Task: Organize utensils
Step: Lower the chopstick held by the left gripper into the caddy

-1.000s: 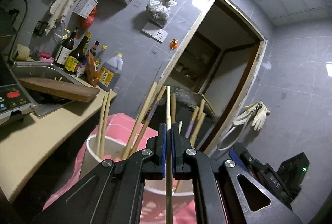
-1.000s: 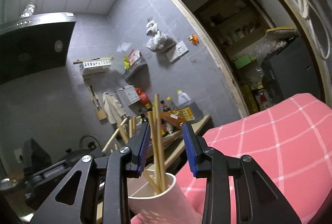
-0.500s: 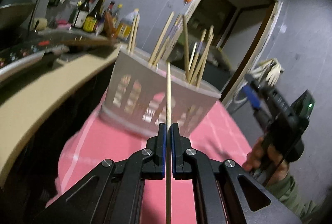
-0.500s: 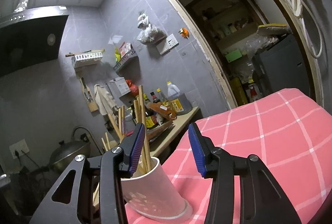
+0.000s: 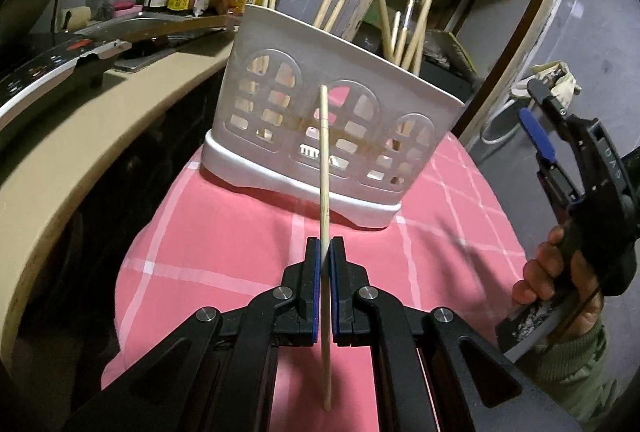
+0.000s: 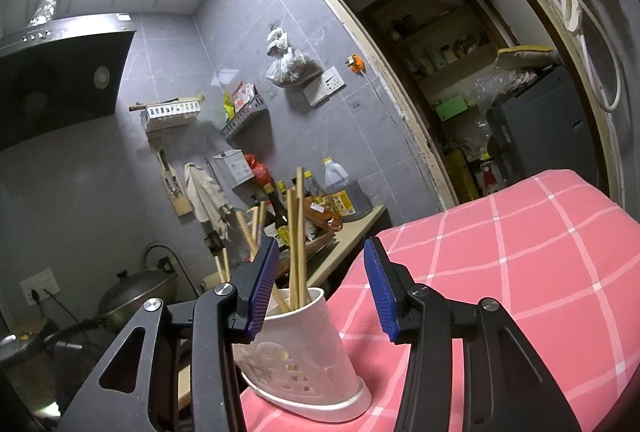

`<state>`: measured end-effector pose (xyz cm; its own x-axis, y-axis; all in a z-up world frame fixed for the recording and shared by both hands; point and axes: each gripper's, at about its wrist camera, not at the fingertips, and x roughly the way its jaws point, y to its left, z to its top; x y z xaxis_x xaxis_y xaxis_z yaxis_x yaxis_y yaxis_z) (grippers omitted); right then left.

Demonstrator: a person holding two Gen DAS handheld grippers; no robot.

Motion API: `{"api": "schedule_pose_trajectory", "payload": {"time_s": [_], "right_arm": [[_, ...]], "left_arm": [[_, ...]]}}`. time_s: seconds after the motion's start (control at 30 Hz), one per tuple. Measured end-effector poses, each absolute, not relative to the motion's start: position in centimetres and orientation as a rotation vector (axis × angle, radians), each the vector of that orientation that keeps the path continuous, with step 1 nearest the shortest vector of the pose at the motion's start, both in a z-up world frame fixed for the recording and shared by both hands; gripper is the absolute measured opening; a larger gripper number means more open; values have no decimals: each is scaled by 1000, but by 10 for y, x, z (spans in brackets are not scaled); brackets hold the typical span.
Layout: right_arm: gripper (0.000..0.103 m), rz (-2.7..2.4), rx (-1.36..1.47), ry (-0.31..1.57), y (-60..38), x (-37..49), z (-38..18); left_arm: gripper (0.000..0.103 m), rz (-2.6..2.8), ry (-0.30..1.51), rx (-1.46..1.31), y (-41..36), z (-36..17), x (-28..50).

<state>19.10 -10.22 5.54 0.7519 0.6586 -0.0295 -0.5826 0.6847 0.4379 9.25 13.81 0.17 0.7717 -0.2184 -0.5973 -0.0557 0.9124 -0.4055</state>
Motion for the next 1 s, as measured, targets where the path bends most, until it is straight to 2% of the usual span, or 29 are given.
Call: {"api": "schedule_pose_trajectory", "payload": {"time_s": [0.3,0.6,0.8,1.0], "right_arm": [[43,702,414,210,-99,191,55],[43,699,407,214,-97,192,54],[43,689,399,217,-95,194,51],[43,685,392,217,-95,194,49]], "left_arm": [[2,-122,468,-461,154,32,65],[2,13,93,-396,187,109,91],[3,78,22,-335,197,122,135],[3,121,51,-277,197,103,168]]}}
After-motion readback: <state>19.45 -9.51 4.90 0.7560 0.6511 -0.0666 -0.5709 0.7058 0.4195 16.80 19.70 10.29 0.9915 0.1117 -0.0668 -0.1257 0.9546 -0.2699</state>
